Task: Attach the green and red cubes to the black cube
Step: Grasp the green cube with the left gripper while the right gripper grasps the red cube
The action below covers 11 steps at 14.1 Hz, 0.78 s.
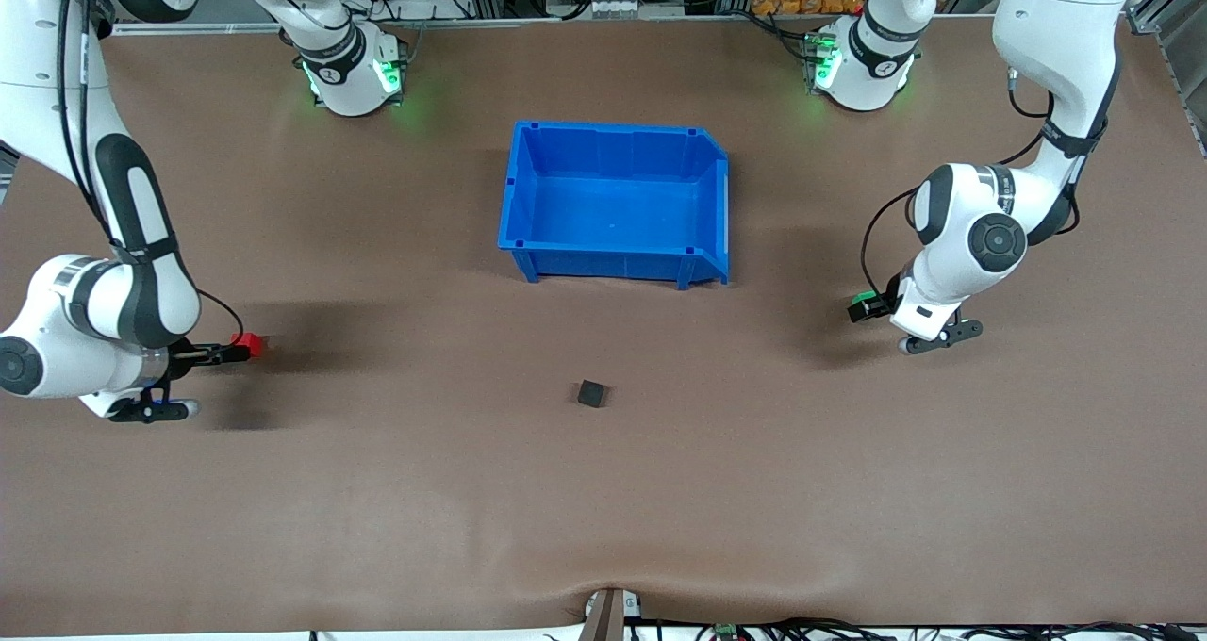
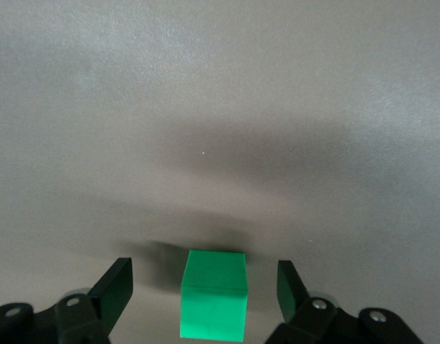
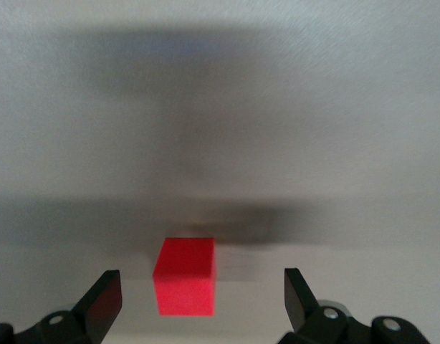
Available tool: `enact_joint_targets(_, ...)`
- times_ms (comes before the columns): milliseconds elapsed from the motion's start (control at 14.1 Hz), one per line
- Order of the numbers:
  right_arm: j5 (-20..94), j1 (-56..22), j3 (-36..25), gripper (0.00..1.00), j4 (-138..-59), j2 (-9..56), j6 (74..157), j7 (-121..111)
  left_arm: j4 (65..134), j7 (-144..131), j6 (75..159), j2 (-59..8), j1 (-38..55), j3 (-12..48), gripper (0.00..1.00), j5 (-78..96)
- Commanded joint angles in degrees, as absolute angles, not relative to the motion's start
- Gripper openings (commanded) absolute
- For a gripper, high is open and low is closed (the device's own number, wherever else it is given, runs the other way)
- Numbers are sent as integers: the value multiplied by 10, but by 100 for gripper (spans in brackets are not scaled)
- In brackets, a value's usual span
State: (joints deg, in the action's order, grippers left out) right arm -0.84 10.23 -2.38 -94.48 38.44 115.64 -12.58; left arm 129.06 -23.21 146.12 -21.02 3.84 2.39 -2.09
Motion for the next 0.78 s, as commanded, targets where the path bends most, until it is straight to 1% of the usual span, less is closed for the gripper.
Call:
enact_joint_targets(0,0,92,-25,92,-960,383,1165,-105,1295,-242,1470,-213,39,25,84,-20)
enact_joint_targets(71,0,92,-25,90,-960,386,1167,-105,1295,-243,1470,-213,40,25,82,-20)
enact_joint_targets(142,-1,95,-25,84,-961,390,1169,-105,1295,-243,1470,-214,40,26,78,-20)
enact_joint_targets(283,0,94,-25,68,-961,397,1167,-105,1295,-254,1470,-217,40,31,68,-20)
enact_joint_targets(354,0,94,-25,48,-961,397,1165,-105,1295,-260,1470,-218,40,34,62,-20)
enact_joint_targets(495,0,95,-25,1,-959,397,1166,-104,1295,-270,1470,-218,40,38,47,-20)
enact_joint_targets(566,0,95,-25,0,-957,396,1165,-103,1295,-272,1470,-218,40,41,34,-20)
enact_joint_targets(708,4,95,-25,0,-944,396,1161,-71,1294,-272,1470,-218,40,41,5,-20)
